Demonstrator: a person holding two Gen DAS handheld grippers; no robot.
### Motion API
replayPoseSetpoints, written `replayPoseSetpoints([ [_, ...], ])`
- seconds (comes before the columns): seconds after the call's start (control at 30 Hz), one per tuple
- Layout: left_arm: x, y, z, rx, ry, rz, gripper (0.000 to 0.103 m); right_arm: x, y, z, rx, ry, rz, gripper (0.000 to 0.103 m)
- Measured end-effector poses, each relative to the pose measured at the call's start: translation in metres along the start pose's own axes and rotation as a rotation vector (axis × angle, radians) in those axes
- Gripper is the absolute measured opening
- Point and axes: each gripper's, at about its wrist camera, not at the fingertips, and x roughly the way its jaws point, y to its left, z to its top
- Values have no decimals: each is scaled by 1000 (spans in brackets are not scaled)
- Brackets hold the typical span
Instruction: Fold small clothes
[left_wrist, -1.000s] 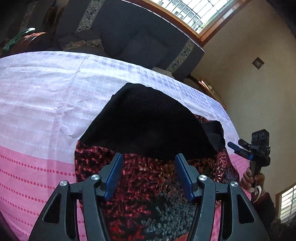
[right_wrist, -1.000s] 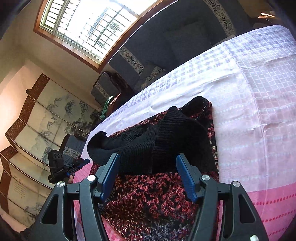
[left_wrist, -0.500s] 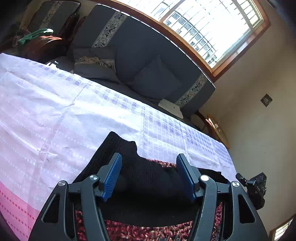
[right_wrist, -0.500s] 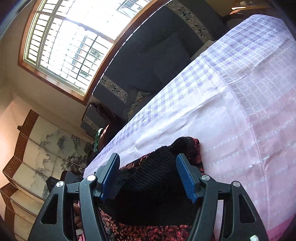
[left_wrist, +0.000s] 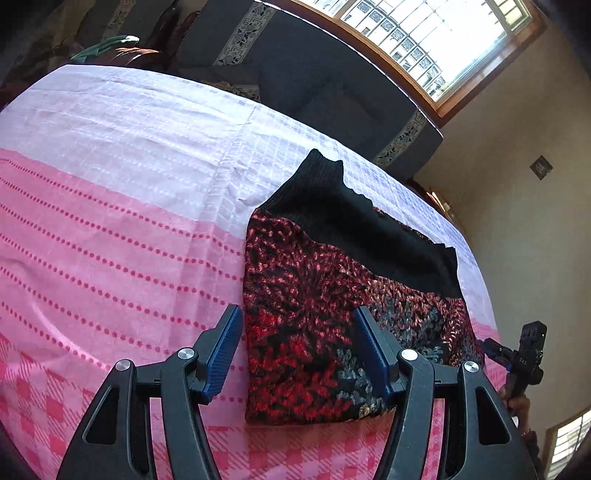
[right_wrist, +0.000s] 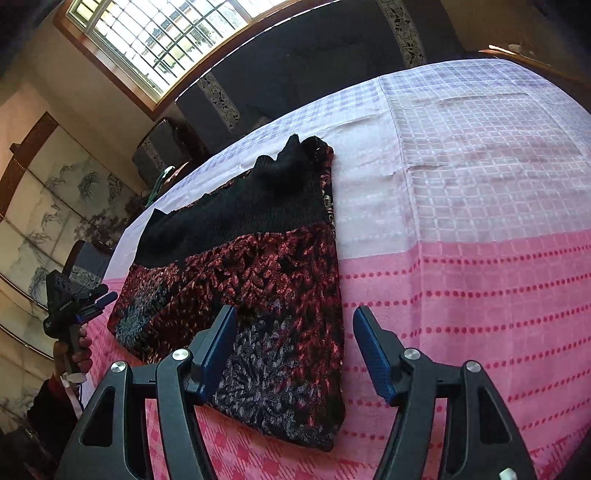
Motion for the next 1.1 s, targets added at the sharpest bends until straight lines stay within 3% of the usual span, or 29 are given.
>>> replayPoseSetpoints([
  [0.1, -11, 6, -17, 18, -24, 40, 62, -3, 0, -12, 6, 12, -3, 63],
  [0.2, -12, 15, -25, -16, -7, 35, 62, -5, 3, -16, 2, 10, -10, 63],
  [0.37, -14, 6, -33, 56, -56, 104, 62, -2, 11, -18, -14, -1, 14, 63],
  [0.63, -5, -15, -49, 185, -110, 239, 62, -3, 24, -28, -42, -51, -44, 67],
  [1.1, -3, -20, -50, 206, -115, 302, 62, -4, 20, -30, -22, -78, -11, 71],
])
